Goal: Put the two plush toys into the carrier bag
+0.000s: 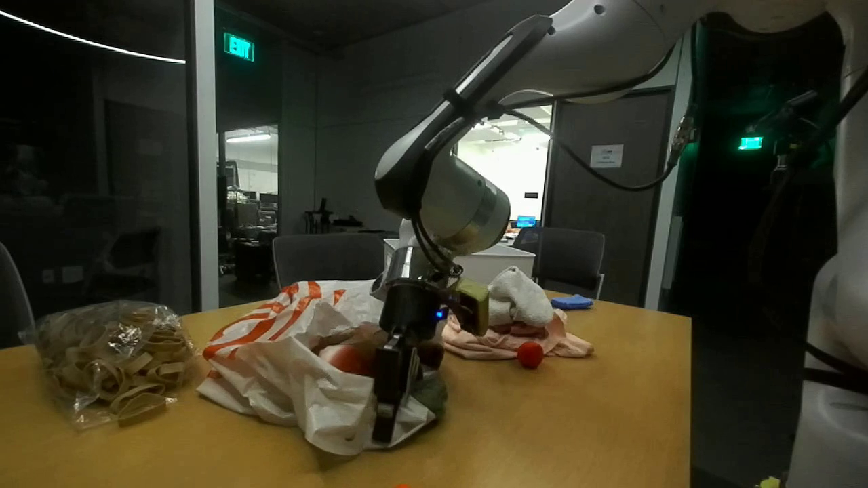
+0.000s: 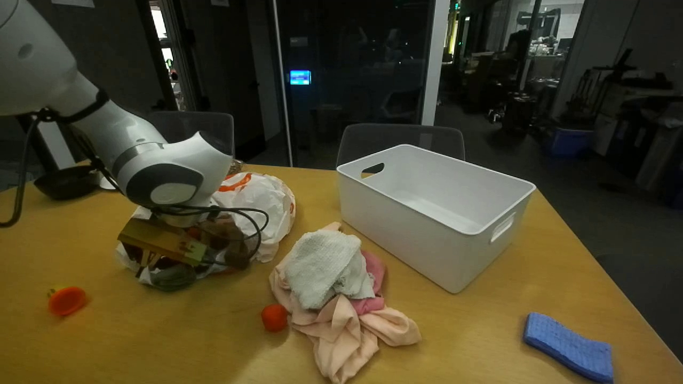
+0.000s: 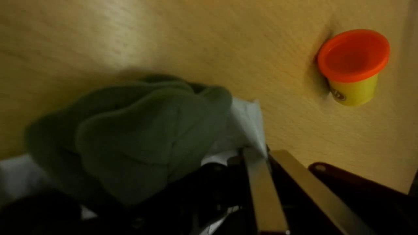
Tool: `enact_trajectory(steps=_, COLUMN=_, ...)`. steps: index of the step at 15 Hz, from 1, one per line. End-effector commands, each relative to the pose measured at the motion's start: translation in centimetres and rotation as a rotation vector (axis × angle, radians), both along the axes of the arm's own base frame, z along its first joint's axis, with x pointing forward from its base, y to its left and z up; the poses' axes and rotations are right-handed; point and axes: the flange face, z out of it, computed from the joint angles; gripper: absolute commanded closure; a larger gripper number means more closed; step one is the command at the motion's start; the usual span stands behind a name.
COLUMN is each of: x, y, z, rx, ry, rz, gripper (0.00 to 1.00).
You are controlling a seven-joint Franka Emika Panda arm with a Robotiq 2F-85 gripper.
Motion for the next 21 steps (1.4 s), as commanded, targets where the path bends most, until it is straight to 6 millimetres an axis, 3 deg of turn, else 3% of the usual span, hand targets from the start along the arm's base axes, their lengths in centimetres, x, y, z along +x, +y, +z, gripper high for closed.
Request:
enact_trajectory(steps=1, x=-1.7, y=0.1, z=1.3, rx=-0.015, ry=0.039, rz=-0.046, gripper=0.95)
enact_trajectory(steps=7, x=-2.8, y=2.7, z=6.7, rx=-0.138, ry=-0.075, rz=0.02, gripper=0.97)
enact_trajectory(steps=14, x=-5.0, y=5.2, z=14.8, rx=-0.233, ry=-0.239, rz=0.046, gripper=0.96)
enact_trajectory(steps=21, x=-9.6, y=7.5, z=24.4, rx=-0.395, ry=-0.573, rz=0.157, gripper=0.96)
